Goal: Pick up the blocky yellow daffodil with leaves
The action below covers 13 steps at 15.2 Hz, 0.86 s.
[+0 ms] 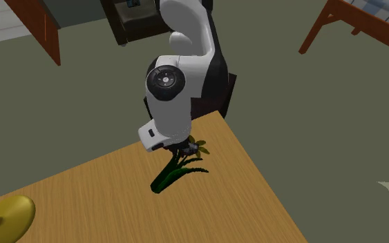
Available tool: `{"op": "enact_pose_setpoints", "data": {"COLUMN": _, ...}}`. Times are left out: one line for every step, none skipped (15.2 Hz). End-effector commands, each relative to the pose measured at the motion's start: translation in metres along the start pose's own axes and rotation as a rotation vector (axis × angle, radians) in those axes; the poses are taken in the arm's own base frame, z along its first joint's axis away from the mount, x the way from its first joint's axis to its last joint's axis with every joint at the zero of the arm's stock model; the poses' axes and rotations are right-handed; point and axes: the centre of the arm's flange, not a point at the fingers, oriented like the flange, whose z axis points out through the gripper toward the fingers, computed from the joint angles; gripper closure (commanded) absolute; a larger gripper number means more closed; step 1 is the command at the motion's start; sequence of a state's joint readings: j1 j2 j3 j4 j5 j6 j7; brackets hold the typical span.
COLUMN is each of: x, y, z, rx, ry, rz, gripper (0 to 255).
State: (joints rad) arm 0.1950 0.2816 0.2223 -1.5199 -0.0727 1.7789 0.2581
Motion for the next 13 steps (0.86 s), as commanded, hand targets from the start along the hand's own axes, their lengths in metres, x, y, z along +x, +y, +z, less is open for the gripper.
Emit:
{"op": "enact_pose_setpoints", "data": {"x": 0.000, "y": 0.001, "z": -0.011, "rx": 0.000, "ry": 0.000, "rz": 0.000, "gripper": 255}}
{"op": "enact_pose_setpoints", "data": {"x": 0.000, "y": 0.001, "z": -0.016, "rx": 0.000, "ry": 0.000, "rz": 0.000, "gripper": 255}}
{"op": "enact_pose_setpoints", "data": {"x": 0.000, "y": 0.001, "z": -0.021, "rx": 0.000, "ry": 0.000, "rz": 0.000, "gripper": 255}}
{"op": "enact_pose_setpoints", "data": {"x": 0.000, "y": 0.001, "z": -0.027, "rx": 0.000, "ry": 0.000, "rz": 0.000, "gripper": 255}}
{"op": "enact_pose_setpoints", "data": {"x": 0.000, "y": 0.001, "z": -0.032, "rx": 0.000, "ry": 0.000, "rz": 0.000, "gripper": 255}}
{"op": "enact_pose_setpoints", "data": {"x": 0.000, "y": 0.001, "z": -0.037, "rx": 0.000, "ry": 0.000, "rz": 0.000, "gripper": 255}}
{"op": "enact_pose_setpoints", "data": {"x": 0.000, "y": 0.001, "z": -0.042, "rx": 0.000, "ry": 0.000, "rz": 0.000, "gripper": 255}}
{"op": "enact_pose_setpoints", "data": {"x": 0.000, "y": 0.001, "z": -0.048, "rx": 0.000, "ry": 0.000, "rz": 0.000, "gripper": 255}}
{"op": "enact_pose_setpoints", "data": {"x": 0.000, "y": 0.002, "z": -0.053, "rx": 0.000, "ry": 0.000, "rz": 0.000, "gripper": 255}}
{"op": "enact_pose_setpoints", "data": {"x": 0.000, "y": 0.002, "z": -0.058, "rx": 0.000, "ry": 0.000, "rz": 0.000, "gripper": 255}}
{"op": "enact_pose_setpoints", "data": {"x": 0.000, "y": 0.002, "z": -0.063, "rx": 0.000, "ry": 0.000, "rz": 0.000, "gripper": 255}}
{"op": "enact_pose_setpoints", "data": {"x": 0.000, "y": 0.002, "z": -0.064, "rx": 0.000, "ry": 0.000, "rz": 0.000, "gripper": 255}}
{"op": "enact_pose_setpoints", "data": {"x": 0.000, "y": 0.002, "z": -0.064, "rx": 0.000, "ry": 0.000, "rz": 0.000, "gripper": 255}}
